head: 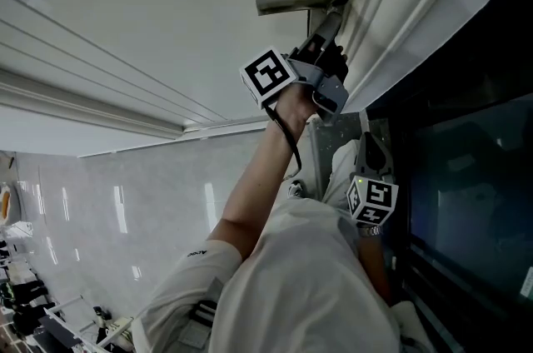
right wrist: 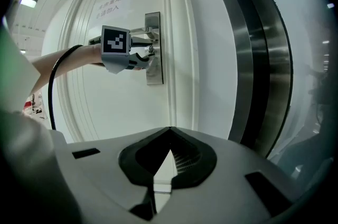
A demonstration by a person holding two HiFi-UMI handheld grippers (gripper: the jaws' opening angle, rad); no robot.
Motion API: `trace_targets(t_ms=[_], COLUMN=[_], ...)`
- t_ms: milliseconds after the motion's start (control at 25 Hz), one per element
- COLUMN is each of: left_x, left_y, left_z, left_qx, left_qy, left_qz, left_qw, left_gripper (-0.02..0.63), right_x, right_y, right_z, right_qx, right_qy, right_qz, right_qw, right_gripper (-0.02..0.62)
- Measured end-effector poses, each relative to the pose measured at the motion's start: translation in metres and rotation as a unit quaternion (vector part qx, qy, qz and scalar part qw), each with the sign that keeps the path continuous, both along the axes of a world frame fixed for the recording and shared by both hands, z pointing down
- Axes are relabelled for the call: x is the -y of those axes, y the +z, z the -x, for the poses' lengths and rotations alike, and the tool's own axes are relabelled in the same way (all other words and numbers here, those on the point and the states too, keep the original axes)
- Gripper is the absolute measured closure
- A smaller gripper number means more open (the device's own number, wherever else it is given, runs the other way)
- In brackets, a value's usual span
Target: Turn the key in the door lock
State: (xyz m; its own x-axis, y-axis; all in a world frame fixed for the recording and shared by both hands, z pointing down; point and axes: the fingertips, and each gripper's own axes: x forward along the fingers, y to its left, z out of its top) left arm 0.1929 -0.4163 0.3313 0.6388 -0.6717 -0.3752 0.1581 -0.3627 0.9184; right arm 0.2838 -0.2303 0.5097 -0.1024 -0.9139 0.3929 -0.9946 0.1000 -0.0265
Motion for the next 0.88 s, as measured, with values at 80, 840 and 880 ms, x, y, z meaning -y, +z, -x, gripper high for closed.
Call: trace_targets(t_ms=[80,840,880], left_x=[0.003,-0.004,-0.007], left_y=[0.0,0.001,0.002], left_z=[0.0,0.001,0.002], left_qx=[0.02,0.097,0.101], left_qy=[-0.006,0.0,0.002], left_qz=[-0.016,-0.051,-0.054], left_qw=[0.9997,0.994,0.9934], left_gripper=[0.477,0.498,0.504], right_x=[0.004,0.008,0.006], right_y=[0.002,-0.001,-0.001], right_z=[0.001,0.018,0.019], right_qx=[-0.001,-0.009,-0.009], right_qy=[-0.002,-0.019,-0.02], right_qz=[0.003,0.004,0.004], right_qw=[1.0,1.0,1.0], right_gripper=[0.603,0.603,0.603])
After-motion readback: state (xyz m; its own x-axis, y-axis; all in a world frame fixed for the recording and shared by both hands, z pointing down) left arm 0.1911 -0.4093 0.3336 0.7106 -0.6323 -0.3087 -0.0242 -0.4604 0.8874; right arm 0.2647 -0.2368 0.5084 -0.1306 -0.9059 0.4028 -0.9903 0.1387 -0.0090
